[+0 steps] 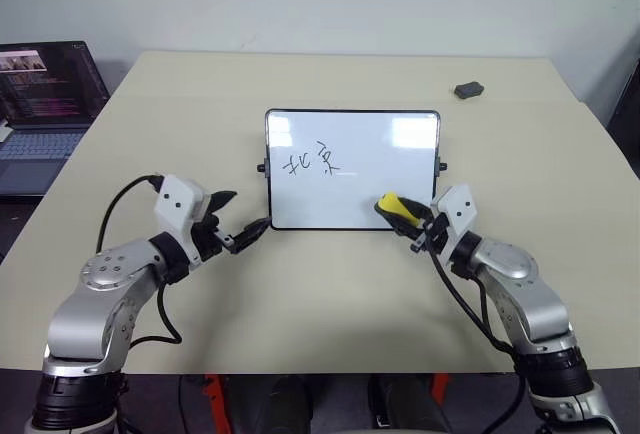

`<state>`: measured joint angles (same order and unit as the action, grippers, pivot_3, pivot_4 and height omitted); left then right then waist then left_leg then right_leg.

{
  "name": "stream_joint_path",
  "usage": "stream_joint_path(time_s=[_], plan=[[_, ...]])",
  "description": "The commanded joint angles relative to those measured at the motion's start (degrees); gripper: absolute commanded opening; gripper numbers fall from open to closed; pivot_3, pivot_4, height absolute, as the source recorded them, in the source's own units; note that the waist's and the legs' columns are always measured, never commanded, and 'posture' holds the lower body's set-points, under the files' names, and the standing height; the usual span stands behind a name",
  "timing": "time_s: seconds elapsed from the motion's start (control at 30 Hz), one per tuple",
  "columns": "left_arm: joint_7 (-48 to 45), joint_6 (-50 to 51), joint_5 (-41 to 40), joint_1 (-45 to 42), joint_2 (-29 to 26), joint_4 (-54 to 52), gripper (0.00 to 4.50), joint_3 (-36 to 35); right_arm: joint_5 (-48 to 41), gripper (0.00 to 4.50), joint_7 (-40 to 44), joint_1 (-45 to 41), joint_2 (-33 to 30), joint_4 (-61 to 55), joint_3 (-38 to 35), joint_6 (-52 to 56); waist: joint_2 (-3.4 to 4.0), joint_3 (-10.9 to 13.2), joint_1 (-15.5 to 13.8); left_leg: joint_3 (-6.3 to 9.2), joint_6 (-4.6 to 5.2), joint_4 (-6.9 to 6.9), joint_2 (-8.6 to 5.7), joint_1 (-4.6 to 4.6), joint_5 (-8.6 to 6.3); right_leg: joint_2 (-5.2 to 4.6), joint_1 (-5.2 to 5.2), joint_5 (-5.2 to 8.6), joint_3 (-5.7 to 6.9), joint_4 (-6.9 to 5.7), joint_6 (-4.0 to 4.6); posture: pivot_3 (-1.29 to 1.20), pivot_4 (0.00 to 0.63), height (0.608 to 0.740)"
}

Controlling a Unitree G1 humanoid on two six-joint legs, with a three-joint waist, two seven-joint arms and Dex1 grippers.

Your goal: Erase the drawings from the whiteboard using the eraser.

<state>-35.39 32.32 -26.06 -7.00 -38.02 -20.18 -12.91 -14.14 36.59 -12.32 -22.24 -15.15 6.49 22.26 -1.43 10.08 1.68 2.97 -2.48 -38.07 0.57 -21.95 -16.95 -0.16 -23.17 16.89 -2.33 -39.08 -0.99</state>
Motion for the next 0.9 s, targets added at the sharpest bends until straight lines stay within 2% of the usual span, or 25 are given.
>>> stream_joint_path(time_s=[0.03, 0.23, 0.53, 0.9], plan=[[2.1, 0.6, 0.0, -0.4, 0.4, -3.5, 4.5, -1.1, 0.0, 1.1, 1.6, 0.2, -1.4, -3.0, 1.6, 1.0, 0.0, 0.0, 0.1, -0.01, 0.0, 0.0, 0.0, 0.01, 0.0, 0.0, 0.01, 0.0, -0.01, 0.0, 0.0, 0.0, 0.15, 0.74], [5.0, 2.8, -0.5, 0.4, 0.4, -5.6, 4.5, -2.7, 2.2, 1.1, 1.5, -1.0, -2.3, -2.9, 3.1, -1.7, -0.01, 0.0, 0.1, -0.01, -0.01, 0.0, 0.0, 0.01, 0.0, 0.0, 0.0, 0.0, 0.01, 0.0, 0.0, 0.0, 0.15, 0.74], [7.7, 5.2, -3.3, 0.5, 1.6, -7.9, 4.5, -5.5, 5.6, 1.1, -0.4, -9.8, 2.2, 2.6, 4.0, -10.9, -0.02, 0.0, 0.1, -0.01, -0.03, -0.02, 0.0, 0.03, 0.02, 0.01, 0.0, 0.0, 0.02, -0.03, 0.0, 0.0, 0.15, 0.74], [7.1, 6.2, -5.9, -1.3, 1.1, -8.0, 4.5, -5.5, 13.0, 1.1, -4.7, -27.8, 9.2, 24.8, 5.4, -24.4, -0.03, 0.0, 0.2, -0.05, -0.06, -0.03, 0.01, 0.03, 0.03, 0.01, -0.04, -0.02, 0.01, -0.07, 0.02, 0.0, 0.15, 0.74]])
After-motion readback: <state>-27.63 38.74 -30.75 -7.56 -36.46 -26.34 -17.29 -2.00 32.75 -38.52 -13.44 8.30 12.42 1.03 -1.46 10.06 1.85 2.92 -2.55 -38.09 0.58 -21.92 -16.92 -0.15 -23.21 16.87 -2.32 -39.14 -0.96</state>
